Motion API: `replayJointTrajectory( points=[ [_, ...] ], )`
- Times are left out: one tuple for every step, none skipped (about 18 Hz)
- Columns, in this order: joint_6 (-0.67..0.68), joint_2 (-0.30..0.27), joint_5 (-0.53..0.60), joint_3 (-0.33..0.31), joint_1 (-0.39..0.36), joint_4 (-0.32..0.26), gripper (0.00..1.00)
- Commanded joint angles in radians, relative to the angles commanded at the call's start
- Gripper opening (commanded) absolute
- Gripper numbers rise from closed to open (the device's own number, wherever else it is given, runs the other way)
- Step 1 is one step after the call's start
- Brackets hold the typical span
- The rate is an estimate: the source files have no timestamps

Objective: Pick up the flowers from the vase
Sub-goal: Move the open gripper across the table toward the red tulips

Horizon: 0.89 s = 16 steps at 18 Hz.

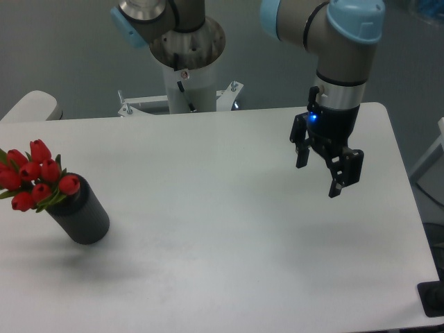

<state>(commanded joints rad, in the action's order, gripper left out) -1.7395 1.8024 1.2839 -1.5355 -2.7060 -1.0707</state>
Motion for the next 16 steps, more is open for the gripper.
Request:
replayJointTrajectory(
  points=[
    [0.0,0.0,-0.002,-0.002,0.005,0.003,1.0],
    [0.0,-0.002,0.0,-0.014,0.005,0.005,1.0],
    [0.002,-0.003,0.0,-0.02,0.006,0.006,1.0],
    [0.015,-0.006,-0.006,-0.021,0.006,0.005,1.0],
    [0.018,-0.008,-0.011,-0.023,0.011,0.003,1.0],
    [0.02,-0.009,-0.011,-0.034,0.029,0.005,1.0],
    [0.021,-0.012,-0.012,-0.049,0.041,0.006,1.0],
    [0.028,-0.015,-0.012,-0.06,0.048,0.006,1.0],
    [0.044,-0.018,-0.014,-0.064,0.049,0.006,1.0],
    [0.066,-0.028,-0.015,-0.077,0.052,0.006,1.0],
    [0.093,-0.032,-0.018,-0.087,0.07,0.006,1.0],
    [0.127,-0.034,-0.023,-0.101,0.092,0.008,1.0],
    [0.165,-0.035,-0.023,-0.107,0.11,0.009,1.0],
    [0.201,-0.038,-0.025,-0.107,0.129,0.009,1.0],
    [0.231,-0.038,-0.032,-0.107,0.146,0.009,1.0],
    [0.26,-0.04,-0.044,-0.107,0.159,0.009,1.0]
  ],
)
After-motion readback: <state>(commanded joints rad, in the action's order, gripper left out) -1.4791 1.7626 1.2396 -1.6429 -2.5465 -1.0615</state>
